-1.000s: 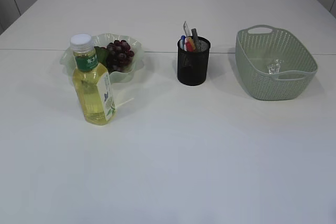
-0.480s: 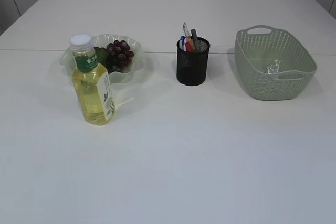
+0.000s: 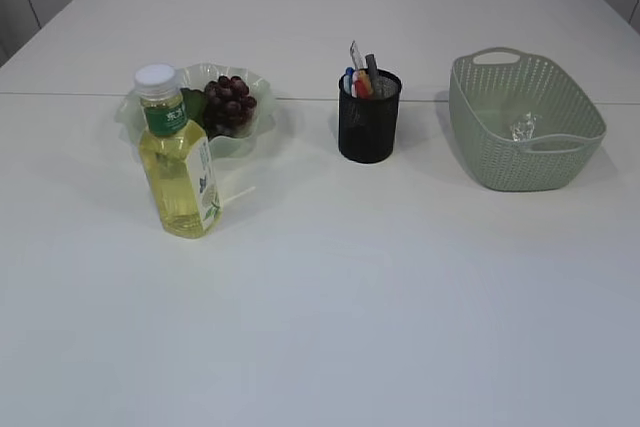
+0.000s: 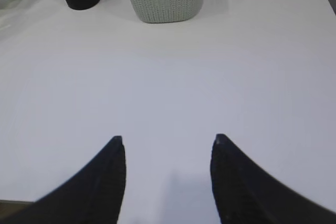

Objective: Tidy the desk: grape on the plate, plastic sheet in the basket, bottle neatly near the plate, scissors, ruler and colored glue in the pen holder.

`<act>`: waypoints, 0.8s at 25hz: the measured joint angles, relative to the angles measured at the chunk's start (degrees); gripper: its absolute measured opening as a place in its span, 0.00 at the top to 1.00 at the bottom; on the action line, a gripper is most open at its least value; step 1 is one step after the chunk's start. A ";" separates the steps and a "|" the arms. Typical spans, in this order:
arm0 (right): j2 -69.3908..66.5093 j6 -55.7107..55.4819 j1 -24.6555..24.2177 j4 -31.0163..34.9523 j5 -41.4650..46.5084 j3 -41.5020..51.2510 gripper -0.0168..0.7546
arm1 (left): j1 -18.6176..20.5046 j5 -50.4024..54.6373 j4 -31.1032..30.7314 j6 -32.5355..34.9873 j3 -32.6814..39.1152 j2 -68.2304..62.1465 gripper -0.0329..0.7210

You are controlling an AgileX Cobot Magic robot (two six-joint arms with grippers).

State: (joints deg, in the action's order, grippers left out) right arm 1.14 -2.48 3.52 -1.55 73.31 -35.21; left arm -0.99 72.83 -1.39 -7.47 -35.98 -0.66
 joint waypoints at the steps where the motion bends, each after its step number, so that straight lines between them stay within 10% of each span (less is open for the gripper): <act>1: 0.00 0.12 0.00 -0.09 0.00 0.63 0.44 | 0.00 -0.26 0.00 0.00 0.00 0.00 0.38; 20: 0.00 0.44 0.00 -2.88 -6.70 6.35 0.44 | 0.00 -8.83 0.01 2.39 5.64 0.00 0.39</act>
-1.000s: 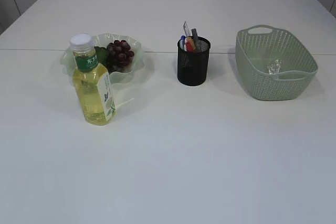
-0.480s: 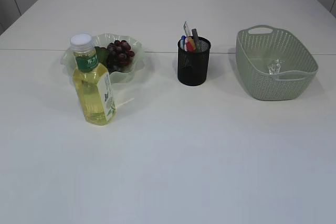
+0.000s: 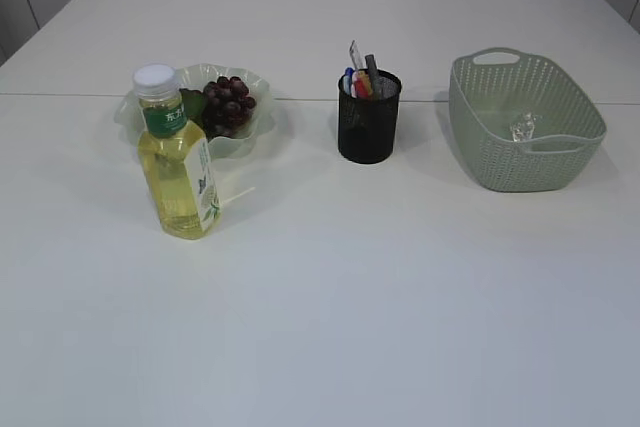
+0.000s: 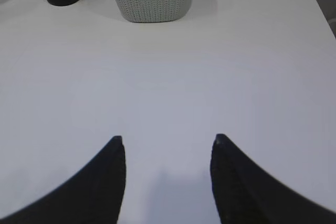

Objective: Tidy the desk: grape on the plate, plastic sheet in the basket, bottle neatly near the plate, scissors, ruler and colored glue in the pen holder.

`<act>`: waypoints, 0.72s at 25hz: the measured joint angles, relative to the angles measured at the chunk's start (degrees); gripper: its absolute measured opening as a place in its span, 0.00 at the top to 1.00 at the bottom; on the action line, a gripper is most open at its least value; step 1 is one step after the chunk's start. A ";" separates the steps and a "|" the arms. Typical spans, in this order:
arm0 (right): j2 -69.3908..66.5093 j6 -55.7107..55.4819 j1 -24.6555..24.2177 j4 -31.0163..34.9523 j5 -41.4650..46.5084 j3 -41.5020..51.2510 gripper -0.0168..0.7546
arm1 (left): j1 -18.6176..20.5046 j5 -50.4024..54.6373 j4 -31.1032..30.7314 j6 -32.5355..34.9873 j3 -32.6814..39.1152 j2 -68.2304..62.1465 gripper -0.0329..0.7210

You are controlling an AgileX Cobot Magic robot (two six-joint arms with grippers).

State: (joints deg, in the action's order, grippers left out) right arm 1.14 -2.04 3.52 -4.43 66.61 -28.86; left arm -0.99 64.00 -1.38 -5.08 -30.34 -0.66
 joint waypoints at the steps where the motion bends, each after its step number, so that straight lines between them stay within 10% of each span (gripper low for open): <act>1: 0.00 0.13 0.00 0.00 -0.03 0.08 0.44 | 0.00 -0.14 0.00 0.00 0.00 0.00 0.40; 18: 0.00 0.23 -0.40 -0.07 -0.13 0.08 0.44 | 0.00 -0.38 0.00 0.14 0.00 0.00 0.41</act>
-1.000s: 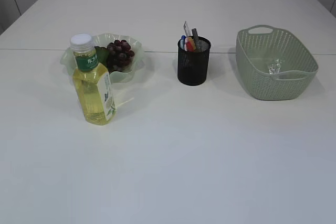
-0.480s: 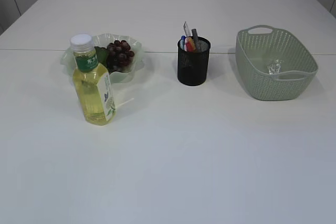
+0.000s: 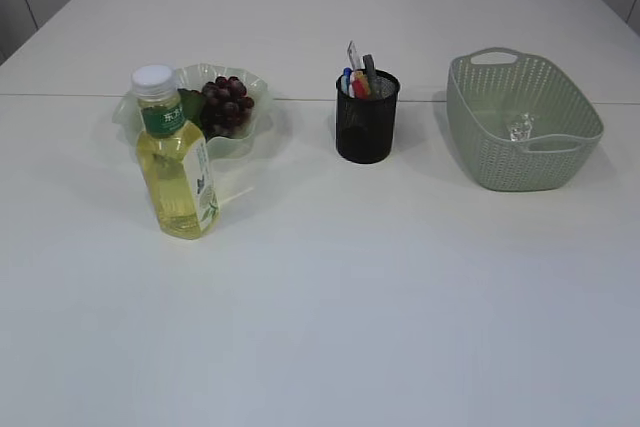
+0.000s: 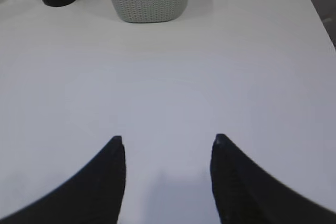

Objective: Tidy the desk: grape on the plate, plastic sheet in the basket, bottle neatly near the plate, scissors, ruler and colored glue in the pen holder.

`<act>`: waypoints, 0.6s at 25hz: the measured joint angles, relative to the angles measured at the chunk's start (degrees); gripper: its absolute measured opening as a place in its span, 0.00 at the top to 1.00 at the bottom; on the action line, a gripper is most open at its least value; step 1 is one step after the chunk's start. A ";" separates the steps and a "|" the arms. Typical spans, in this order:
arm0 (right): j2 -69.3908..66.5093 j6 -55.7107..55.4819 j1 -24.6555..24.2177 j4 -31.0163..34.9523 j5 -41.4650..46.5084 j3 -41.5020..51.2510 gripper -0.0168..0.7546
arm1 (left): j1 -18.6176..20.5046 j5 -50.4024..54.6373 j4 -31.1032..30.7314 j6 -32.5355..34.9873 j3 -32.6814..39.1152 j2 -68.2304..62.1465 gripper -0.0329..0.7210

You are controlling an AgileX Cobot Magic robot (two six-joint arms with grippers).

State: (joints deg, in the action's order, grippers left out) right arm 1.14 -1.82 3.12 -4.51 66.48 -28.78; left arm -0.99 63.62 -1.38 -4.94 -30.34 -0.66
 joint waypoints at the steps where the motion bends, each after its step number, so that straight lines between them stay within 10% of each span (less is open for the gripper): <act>1: 0.00 0.00 -0.60 0.00 0.00 0.00 0.44 | -0.11 0.00 0.09 0.04 0.00 0.00 0.41; 15: 0.00 -0.43 -3.67 0.26 -0.03 0.00 0.44 | -3.59 0.00 0.09 0.13 0.00 0.00 0.42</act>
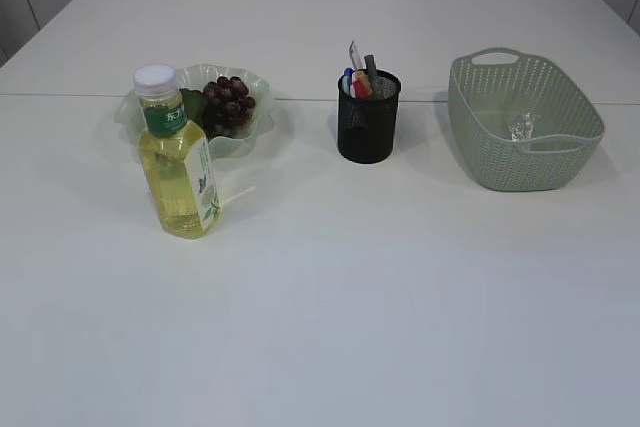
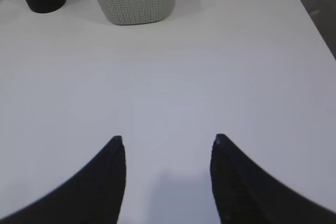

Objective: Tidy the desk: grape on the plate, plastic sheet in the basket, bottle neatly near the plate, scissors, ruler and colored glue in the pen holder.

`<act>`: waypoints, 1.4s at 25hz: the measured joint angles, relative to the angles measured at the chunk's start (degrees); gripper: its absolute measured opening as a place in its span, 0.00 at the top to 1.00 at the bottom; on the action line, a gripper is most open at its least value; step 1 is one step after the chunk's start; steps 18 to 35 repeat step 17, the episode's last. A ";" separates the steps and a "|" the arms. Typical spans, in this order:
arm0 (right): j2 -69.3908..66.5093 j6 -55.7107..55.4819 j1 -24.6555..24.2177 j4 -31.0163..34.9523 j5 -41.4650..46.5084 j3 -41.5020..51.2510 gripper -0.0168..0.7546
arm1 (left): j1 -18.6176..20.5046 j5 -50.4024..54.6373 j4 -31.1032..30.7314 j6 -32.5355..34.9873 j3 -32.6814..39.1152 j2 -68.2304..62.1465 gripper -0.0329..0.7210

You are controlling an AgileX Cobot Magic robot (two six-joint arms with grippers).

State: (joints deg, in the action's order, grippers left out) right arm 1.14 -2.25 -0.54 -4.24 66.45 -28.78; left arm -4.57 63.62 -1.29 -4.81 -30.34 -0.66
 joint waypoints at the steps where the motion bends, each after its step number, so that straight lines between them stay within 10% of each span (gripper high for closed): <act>1: 0.00 -0.35 0.00 0.65 0.00 0.00 0.44 | 0.00 0.00 0.12 0.00 0.00 0.00 0.43; 35: 0.00 -1.25 0.00 3.64 -0.10 0.00 0.44 | 0.00 0.00 0.87 0.00 0.00 0.00 0.45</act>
